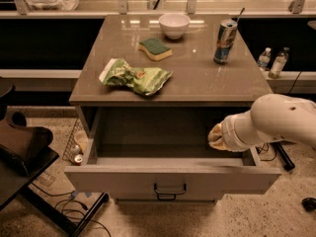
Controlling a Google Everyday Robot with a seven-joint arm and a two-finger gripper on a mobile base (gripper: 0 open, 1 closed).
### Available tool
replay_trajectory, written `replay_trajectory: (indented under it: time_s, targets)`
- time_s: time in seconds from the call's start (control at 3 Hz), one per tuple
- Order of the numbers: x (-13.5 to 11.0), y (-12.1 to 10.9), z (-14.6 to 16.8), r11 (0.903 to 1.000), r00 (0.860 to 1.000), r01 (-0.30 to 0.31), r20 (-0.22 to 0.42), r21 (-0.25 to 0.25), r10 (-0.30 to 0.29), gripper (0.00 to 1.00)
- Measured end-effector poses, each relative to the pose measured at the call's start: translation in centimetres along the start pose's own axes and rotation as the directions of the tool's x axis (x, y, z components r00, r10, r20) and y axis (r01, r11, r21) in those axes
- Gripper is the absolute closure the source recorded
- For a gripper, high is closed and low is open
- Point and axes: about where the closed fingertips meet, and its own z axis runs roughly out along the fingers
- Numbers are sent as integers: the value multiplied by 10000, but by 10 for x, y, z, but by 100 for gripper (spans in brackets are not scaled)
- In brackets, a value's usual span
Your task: Open top drawer
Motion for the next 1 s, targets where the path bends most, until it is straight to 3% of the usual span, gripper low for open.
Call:
replay_trajectory:
  time_s: [0.33, 0.67, 1.0]
  targets:
    - [-11, 29, 7, 9981, 9999, 164, -20, -587, -165, 100]
    - [-5, 72, 10, 9905, 9998, -115, -205, -1369, 88, 100]
    - [-4, 77, 10, 9894, 9997, -146, -228, -1446, 114, 100]
